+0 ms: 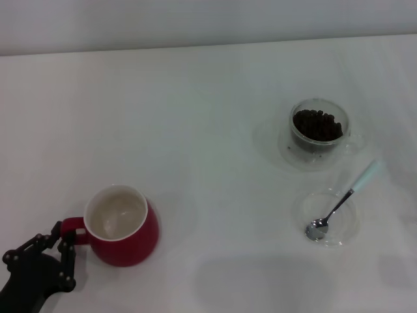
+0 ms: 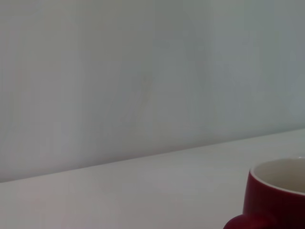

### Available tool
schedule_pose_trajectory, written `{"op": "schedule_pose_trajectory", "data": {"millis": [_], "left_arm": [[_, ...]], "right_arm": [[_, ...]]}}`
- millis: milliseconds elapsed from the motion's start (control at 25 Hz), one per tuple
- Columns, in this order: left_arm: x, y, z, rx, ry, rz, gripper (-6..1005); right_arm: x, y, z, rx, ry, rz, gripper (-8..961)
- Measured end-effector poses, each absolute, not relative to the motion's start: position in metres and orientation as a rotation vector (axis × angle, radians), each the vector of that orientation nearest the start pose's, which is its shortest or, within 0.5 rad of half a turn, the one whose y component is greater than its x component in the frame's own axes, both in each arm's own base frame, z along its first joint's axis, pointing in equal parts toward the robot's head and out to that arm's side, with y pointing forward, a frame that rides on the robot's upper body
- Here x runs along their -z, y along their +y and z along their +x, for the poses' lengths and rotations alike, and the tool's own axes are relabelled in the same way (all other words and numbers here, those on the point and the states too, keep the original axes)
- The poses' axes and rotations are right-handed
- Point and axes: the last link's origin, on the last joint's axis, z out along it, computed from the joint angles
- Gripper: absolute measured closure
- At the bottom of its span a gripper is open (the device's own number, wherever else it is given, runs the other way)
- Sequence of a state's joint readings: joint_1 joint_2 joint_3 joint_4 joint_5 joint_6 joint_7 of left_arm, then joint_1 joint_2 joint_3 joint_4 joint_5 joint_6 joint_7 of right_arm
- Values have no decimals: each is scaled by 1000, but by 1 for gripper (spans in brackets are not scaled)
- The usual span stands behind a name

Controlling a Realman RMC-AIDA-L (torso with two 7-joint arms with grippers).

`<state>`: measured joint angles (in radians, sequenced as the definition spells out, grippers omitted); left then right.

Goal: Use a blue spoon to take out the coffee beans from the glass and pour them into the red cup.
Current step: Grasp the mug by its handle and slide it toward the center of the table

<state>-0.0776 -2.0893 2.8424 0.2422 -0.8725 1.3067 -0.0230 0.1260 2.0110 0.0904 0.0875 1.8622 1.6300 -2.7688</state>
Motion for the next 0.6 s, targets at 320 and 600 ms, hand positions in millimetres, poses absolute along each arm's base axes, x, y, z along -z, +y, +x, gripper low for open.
{"op": "schedule_pose_trajectory", "data": {"millis": [320, 600], "left_arm": [[90, 173, -344, 610, -536, -1979, 870], [90, 177, -340, 627, -518, -1982, 885]], "right_arm": [[-77, 187, 412, -784, 561, -1113, 96], [-75, 187, 412, -784, 564, -1123, 96]]}}
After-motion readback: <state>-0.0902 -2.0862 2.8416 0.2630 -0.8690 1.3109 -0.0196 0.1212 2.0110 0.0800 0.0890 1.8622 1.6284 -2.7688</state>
